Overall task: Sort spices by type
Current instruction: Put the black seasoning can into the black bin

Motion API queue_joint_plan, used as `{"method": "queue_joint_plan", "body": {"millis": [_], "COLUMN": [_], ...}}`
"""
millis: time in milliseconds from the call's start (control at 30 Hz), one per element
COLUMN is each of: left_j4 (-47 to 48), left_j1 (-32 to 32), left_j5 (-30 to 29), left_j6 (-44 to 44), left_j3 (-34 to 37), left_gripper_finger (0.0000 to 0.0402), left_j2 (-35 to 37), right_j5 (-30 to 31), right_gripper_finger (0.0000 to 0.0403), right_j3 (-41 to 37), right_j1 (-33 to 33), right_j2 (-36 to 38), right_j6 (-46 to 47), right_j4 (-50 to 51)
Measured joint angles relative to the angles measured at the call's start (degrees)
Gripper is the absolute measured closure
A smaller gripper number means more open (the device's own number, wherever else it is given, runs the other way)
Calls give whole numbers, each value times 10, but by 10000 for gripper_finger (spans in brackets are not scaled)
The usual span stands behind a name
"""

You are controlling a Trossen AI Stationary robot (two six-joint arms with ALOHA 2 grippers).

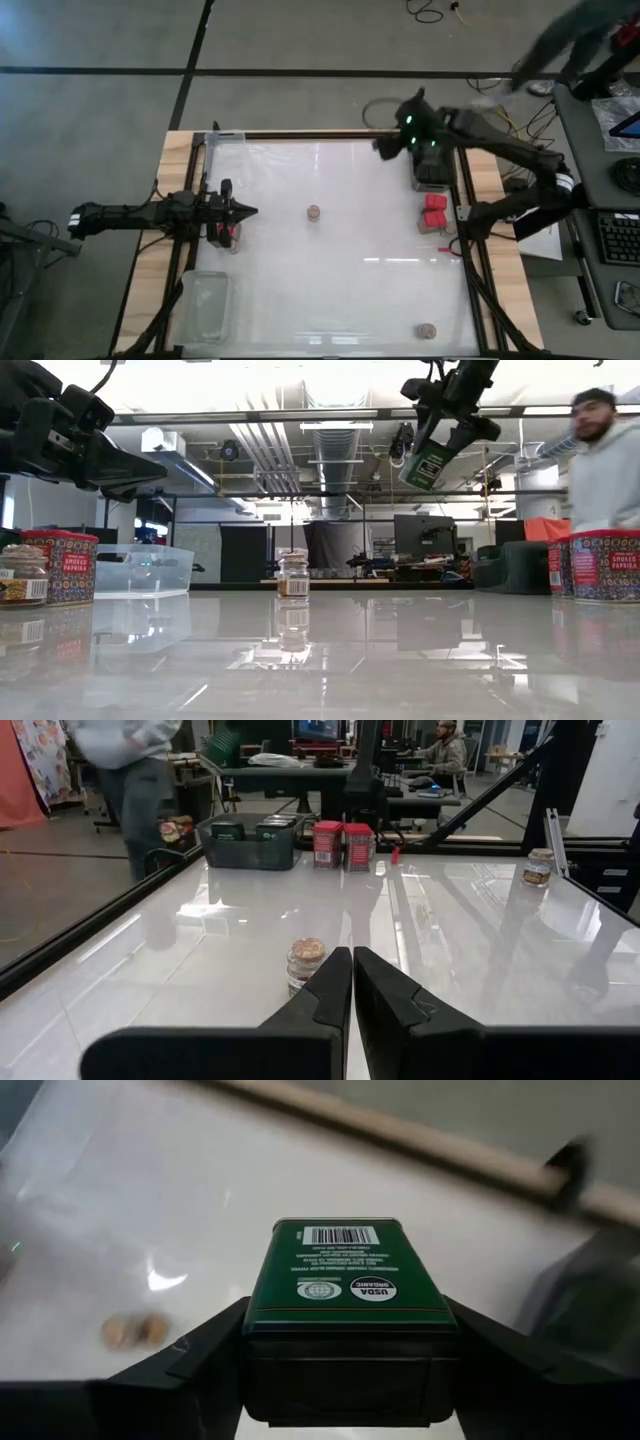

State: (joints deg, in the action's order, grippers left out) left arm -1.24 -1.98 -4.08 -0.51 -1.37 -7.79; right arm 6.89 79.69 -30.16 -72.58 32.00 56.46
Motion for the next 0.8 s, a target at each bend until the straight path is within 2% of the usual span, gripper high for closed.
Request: {"method": "queue_joint_plan", "body": {"millis": [300, 433, 533, 633, 800], "left_j4": [0, 0, 0, 0, 0], "left_j1": [0, 0, 0, 0, 0], "left_j5": [0, 0, 0, 0, 0], "left_j6": [0, 0, 0, 0, 0], "left_j3": [0, 0, 0, 0, 0], "left_gripper_finger": [401, 401, 401, 401, 401], "left_j2": [0, 0, 0, 0, 0], "right_j5": [-1, -2, 0, 5, 67], "right_gripper_finger": [119, 136, 143, 140, 113], "right_j3": [47, 46, 45, 44, 44], "right_j1": [-148, -200, -225, -239, -243], "right_j2": [-6, -28, -58, -85, -115], "right_j6": [-247, -343, -404, -427, -487], "right_j4": [3, 11, 37, 76, 131]}}
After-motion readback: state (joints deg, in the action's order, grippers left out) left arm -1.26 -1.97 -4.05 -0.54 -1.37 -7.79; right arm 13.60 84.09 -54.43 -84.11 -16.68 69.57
